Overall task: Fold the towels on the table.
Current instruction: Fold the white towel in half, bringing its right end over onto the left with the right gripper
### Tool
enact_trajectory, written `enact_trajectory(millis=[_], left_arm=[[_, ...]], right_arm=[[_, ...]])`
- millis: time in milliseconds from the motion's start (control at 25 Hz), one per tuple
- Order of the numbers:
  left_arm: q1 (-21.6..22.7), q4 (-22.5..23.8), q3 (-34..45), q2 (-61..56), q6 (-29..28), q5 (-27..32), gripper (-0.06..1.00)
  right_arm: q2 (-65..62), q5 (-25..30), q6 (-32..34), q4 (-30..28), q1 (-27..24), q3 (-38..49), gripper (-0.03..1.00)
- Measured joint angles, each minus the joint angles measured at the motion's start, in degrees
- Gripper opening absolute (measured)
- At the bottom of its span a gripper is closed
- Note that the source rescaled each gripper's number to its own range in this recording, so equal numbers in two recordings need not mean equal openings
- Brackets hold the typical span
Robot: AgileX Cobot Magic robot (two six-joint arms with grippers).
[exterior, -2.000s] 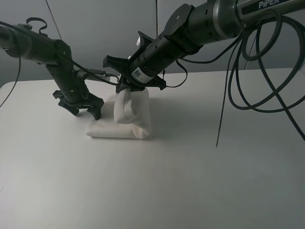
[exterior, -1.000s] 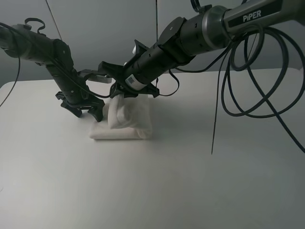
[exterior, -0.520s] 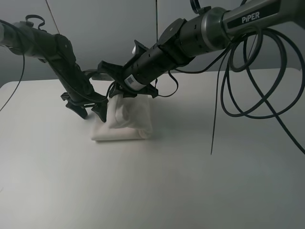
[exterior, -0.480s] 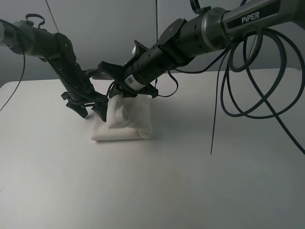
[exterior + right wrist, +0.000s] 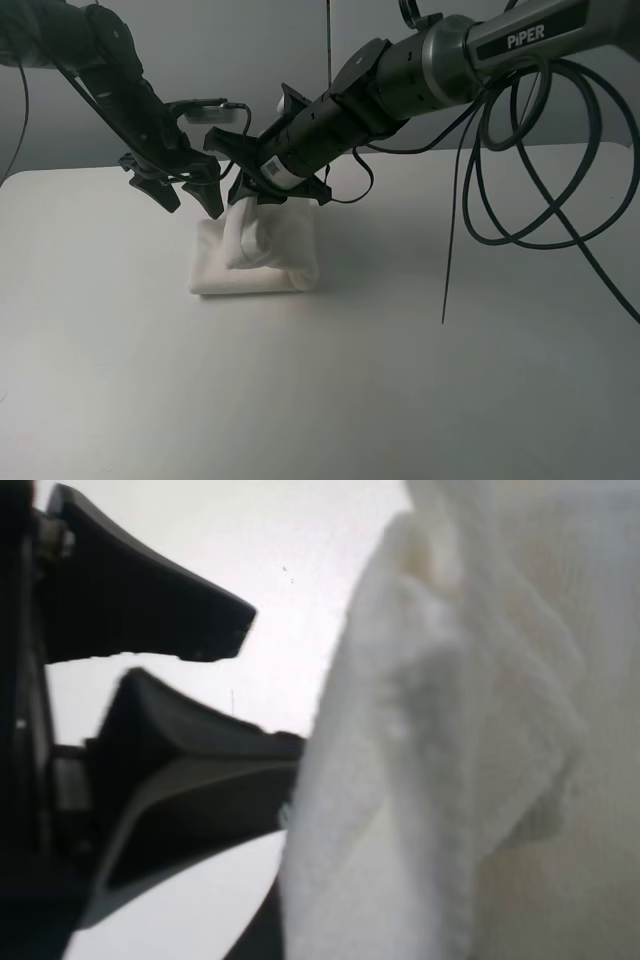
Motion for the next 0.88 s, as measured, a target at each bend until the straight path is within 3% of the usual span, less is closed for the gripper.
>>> enact_trajectory(millis=[320,360,480,560,640,720,880], left_arm=[[1.6,1.1,0.0,-7.4,0.1,1.8,1.0],[1.6,1.4,0.0,-8.3,0.1,1.9,1.0],[1.6,1.6,0.0,-11.0,0.2,1.9,1.0],[1.6,1.6,0.0,-12.4,0.7,2.0,1.0],[1.6,1.7,0.0,-13.3,0.7,2.0,1.0],[1.6,1.9,0.0,-13.7,0.6,2.0,1.0],[1.6,1.9,0.0,-13.8,0.4,2.0,1.0]], right_arm=[[0.0,-2.3,0.1,0.2,0.0,0.0,0.01],[0.0,-2.9,0.1,0.5,0.0,0.0,0.05],[0.0,-3.7,-1.3,2.7,0.0,0.0,0.35],[0.0,-4.1,-2.0,4.8,0.0,0.0,0.69],[0.0,-4.5,-3.0,6.2,0.0,0.0,0.92],[0.0,-4.8,-3.5,6.8,0.0,0.0,0.98],[0.0,-4.5,-5.4,7.6,0.0,0.0,1.0]])
